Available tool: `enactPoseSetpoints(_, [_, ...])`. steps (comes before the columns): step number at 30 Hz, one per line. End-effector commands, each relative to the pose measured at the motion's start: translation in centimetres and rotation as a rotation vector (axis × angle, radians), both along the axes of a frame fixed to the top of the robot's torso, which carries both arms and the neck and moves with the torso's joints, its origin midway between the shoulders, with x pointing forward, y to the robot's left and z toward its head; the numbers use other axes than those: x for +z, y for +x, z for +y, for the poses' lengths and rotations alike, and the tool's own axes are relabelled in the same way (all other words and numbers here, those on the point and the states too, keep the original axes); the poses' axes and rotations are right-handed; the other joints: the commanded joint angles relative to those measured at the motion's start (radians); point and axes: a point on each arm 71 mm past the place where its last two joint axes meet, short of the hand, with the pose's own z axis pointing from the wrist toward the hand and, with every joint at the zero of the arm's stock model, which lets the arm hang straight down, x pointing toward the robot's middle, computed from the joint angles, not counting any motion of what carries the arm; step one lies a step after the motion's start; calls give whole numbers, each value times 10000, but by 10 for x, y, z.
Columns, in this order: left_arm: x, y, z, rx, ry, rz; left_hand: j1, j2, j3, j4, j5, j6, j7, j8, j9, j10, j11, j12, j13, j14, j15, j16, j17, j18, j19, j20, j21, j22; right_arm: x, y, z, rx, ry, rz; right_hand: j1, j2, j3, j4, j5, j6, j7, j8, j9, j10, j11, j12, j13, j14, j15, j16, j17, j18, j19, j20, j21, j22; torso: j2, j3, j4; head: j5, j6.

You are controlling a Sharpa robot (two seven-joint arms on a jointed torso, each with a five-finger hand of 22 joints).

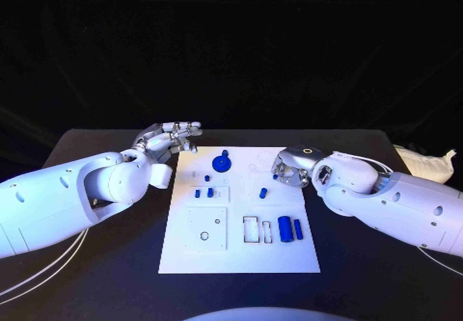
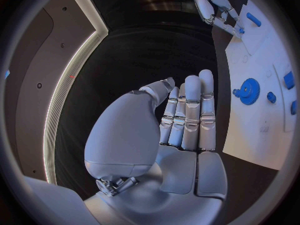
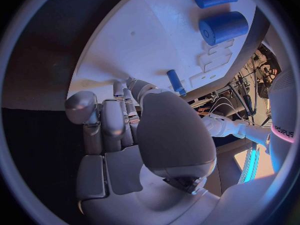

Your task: Assemble the parts on the task board

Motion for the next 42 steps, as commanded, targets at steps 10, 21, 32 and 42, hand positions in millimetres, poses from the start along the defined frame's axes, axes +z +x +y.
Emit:
enactPoseSetpoints(10, [1,-1,-2,-90,-55,-3,-46,51,-67,-25,43,-112,-10,41,-20,-141,9,50,-17,40,-6,-26,-52,118,15,-12,-71,-37,-9,-3,6,256,-244,481,-137,80,153,-81,-77,253,-37,89,56,257,-42,-24,-125,342,-14,42,-15,3,110,-25,84,52,-6,-3,-7,30,-65])
enactPoseSetpoints(21, [1,0,-2,-168,-28,-5,35,56,-70,-125,46,-149,3,61,-27,-195,19,97,-23,11,-5,-31,-110,120,21,-15,-101,-62,-9,-6,11,426,-288,591,-133,105,226,-210,-45,375,-57,114,92,398,-74,-34,-207,347,-38,44,-16,-17,157,-40,151,152,-14,-4,-18,37,-82])
enactPoseSetpoints(32, [1,0,-2,-252,27,-54,61,57,-73,-162,45,-158,8,70,-29,-210,22,115,-25,2,-5,-31,-130,121,24,-18,-107,-67,-9,-7,13,446,-689,322,-131,96,250,-274,-28,413,-67,118,104,429,-90,-55,-246,348,-47,41,-21,-18,166,-48,161,164,-8,-6,1,37,-74])
enactPoseSetpoints(42, [1,-1,-3,-315,69,-69,83,56,-77,-195,44,-173,15,75,-32,-230,28,128,-28,-5,-5,-31,-148,120,26,-19,-112,-71,-9,-5,13,145,-1227,-156,-64,311,579,-808,-395,836,-160,251,244,985,-215,-87,-362,430,-166,316,235,-122,418,-109,572,751,-3,2,-12,36,-111])
